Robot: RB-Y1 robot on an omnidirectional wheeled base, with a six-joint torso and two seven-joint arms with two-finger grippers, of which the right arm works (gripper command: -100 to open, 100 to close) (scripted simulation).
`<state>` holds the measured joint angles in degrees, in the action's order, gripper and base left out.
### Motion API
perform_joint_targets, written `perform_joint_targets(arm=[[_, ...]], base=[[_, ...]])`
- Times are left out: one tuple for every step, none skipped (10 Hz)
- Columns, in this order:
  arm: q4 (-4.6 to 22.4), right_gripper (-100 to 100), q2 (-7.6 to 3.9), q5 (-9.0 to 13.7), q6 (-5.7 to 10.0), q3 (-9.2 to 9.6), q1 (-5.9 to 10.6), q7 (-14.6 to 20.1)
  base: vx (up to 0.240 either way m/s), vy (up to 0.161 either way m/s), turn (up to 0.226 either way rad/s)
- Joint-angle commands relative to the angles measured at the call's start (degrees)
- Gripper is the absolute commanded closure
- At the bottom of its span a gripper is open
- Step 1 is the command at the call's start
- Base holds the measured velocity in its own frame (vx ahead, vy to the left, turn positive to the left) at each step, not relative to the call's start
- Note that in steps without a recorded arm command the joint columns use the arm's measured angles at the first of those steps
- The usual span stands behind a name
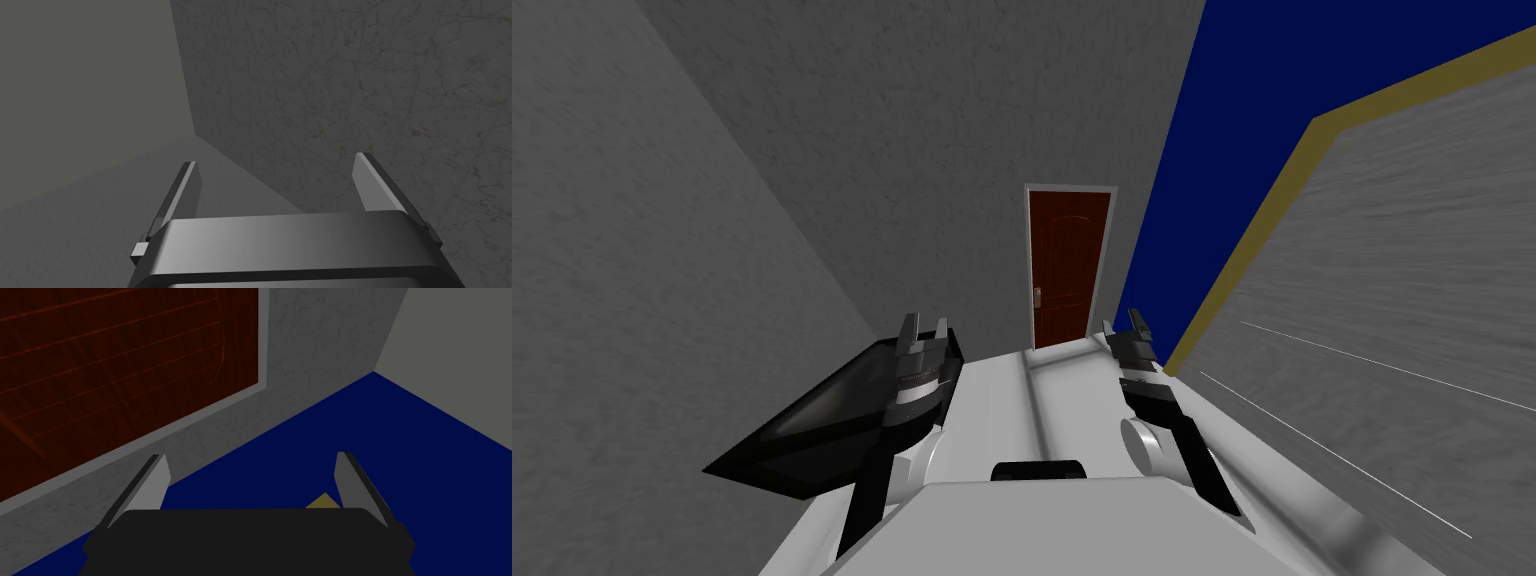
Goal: Pull the door open
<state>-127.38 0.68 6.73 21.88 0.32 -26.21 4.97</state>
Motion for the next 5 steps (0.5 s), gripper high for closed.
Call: perform_joint_targets(arm=[[1.6,-100,-0.63,-1.1,0.07,-0.14,0.90,-1.3],[2.7,-100,-0.98,-1.9,0.11,-0.23,1.47,-2.2],[3.8,-100,-1.35,-2.6,0.16,-0.33,2.09,-3.1],[5.3,-100,-1.76,-3.7,0.23,-0.45,2.90,-4.3],[6.7,-100,-2.18,-4.7,0.29,-0.58,3.72,-5.5]], base=[[0.072,0.003,-0.007],[0.116,-0.006,-0.006],[0.130,0.015,0.001],[0.139,0.016,-0.008],[0.156,0.010,-0.008]])
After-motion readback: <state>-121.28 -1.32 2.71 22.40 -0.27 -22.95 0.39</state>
